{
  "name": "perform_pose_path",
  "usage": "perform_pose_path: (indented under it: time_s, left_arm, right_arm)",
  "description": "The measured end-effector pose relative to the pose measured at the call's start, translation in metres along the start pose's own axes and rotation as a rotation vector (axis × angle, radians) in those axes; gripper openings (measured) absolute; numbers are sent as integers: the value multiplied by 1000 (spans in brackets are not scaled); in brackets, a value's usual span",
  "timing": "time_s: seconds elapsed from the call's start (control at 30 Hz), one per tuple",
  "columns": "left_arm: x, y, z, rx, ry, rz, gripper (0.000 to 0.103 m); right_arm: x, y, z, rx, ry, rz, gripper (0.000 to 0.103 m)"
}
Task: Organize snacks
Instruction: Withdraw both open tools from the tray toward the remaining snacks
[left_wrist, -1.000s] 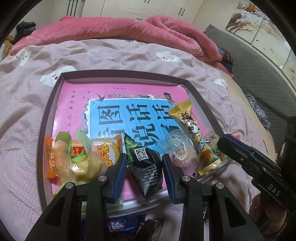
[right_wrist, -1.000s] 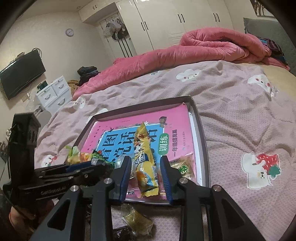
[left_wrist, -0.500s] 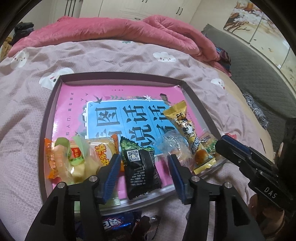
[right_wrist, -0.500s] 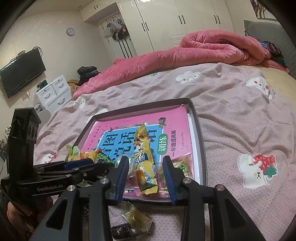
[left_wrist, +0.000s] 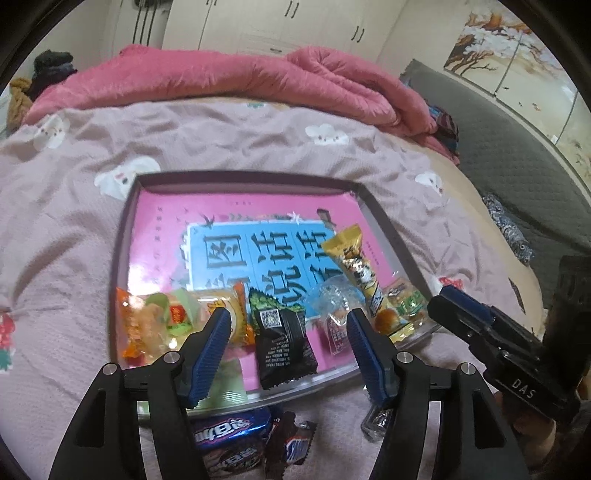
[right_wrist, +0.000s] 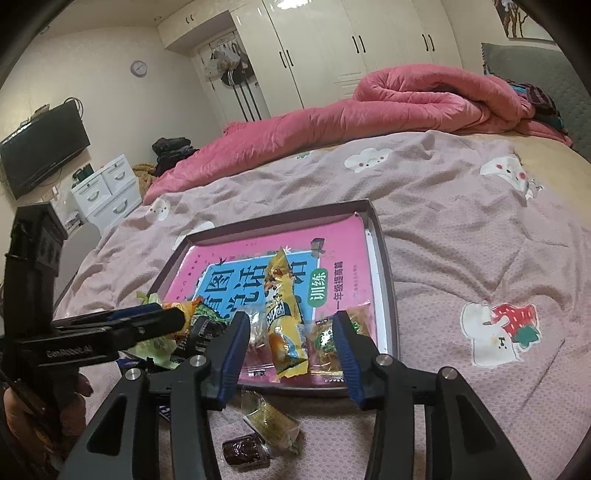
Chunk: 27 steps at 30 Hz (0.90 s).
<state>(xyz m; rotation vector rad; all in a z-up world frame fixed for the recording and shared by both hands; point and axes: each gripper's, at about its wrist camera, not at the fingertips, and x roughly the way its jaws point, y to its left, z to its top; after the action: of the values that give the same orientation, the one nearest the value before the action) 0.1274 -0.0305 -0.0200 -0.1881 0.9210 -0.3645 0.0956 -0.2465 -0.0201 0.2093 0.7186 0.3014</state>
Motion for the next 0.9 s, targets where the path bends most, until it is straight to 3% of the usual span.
perform_pose_path:
  time_s: [0.1,0.2,0.9]
  left_arm:
    - [-9,1,3,-4,-17,-4,68]
    - [-18,5,3,-14,-28,-3,75]
    - [-61,27,-2,-52,-79,53,76]
  right_arm:
    - [-3,2,-1,-6,-6,-1,51]
    - [-5,4,-1,-8,-6,3,51]
    - [-27,17,-2,-25,-42,24,54]
